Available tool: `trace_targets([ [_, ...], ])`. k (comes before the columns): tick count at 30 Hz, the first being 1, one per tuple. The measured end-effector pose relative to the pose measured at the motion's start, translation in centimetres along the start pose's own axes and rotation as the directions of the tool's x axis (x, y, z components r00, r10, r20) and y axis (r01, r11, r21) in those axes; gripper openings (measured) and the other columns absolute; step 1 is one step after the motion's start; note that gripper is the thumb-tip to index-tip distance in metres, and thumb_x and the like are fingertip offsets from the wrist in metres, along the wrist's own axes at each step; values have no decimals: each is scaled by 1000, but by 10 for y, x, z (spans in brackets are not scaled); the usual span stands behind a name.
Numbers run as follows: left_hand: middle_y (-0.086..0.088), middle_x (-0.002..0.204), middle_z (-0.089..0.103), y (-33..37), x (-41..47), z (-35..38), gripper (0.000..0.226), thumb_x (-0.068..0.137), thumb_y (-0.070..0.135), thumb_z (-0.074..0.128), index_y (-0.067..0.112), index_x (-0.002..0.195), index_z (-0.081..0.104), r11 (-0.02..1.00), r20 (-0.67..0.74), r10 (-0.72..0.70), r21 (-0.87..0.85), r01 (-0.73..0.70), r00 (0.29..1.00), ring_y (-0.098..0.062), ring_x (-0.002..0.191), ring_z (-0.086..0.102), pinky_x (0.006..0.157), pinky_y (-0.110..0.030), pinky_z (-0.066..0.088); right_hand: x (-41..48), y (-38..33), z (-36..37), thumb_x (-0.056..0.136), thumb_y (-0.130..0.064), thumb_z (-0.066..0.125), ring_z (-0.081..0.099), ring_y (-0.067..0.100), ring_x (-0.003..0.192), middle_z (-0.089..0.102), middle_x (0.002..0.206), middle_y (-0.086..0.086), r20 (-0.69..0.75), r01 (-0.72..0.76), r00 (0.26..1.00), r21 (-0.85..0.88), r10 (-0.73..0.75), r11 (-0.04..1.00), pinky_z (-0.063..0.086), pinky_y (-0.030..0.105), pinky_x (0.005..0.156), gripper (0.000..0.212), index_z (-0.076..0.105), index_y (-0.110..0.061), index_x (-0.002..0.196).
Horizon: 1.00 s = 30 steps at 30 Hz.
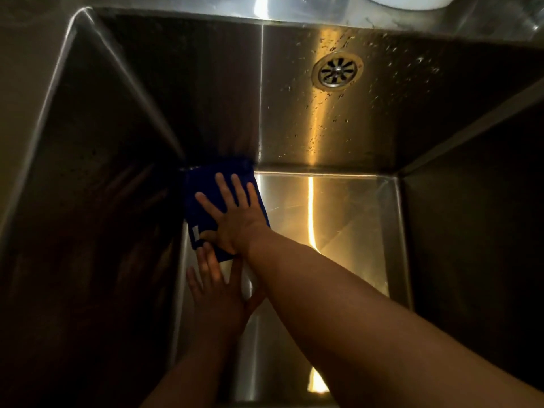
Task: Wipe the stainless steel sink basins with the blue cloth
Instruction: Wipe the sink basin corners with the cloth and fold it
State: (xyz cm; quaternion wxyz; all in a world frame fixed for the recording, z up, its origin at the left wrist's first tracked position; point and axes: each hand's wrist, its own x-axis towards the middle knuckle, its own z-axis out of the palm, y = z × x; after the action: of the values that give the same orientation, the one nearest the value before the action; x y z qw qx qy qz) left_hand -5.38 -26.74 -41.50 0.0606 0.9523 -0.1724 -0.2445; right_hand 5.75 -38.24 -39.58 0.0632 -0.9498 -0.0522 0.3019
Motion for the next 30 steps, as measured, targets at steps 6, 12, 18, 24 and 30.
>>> trace_targets([
  [6, -13, 149, -38, -6, 5, 7, 96, 68, 85, 2, 31, 145, -22, 998, -8, -2, 63, 3, 1000, -32, 137, -37, 111, -57, -13, -21, 49, 24, 92, -70, 23, -31, 25, 143, -36, 153, 1, -125, -95, 987, 32, 99, 995, -13, 50, 116, 73, -16, -44, 148],
  [12, -10, 148, -42, -7, 6, 5, 93, 71, 82, 7, 35, 147, -18, 999, -6, 21, 48, -20, 1000, -28, 138, -36, 112, -58, -7, -81, 146, 59, 87, -75, 29, -19, 25, 147, -24, 159, 0, -227, -334, 905, 142, 359, 932, -9, 47, 117, 78, -18, -48, 143],
  [18, -16, 159, -11, -13, 9, -2, 92, 75, 81, -6, 31, 152, 5, 996, -22, 20, 92, -18, 1000, -31, 144, -17, 111, -62, 8, -145, 203, 82, 72, -84, 10, -7, 26, 149, -13, 162, 4, -225, -489, 825, 176, 519, 854, -2, 44, 118, 84, -13, -44, 142],
  [24, -17, 159, -5, -16, 9, -6, 89, 75, 76, 12, 31, 152, 8, 989, -61, 19, 145, -10, 998, -31, 147, -12, 112, -59, 1, -125, 185, 82, 82, -82, 16, -25, 31, 144, -33, 156, 5, -92, -546, 810, 240, 579, 803, -13, 54, 114, 81, -26, -48, 142],
  [30, -15, 160, -9, -19, 12, -13, 86, 85, 70, 36, 30, 153, 2, 993, -77, 47, 116, -38, 996, -30, 147, -10, 113, -56, -8, -94, 130, 71, 83, -80, 15, -31, 35, 141, -38, 153, 8, -76, -496, 841, 285, 535, 820, -16, 56, 112, 80, -31, -47, 140],
])
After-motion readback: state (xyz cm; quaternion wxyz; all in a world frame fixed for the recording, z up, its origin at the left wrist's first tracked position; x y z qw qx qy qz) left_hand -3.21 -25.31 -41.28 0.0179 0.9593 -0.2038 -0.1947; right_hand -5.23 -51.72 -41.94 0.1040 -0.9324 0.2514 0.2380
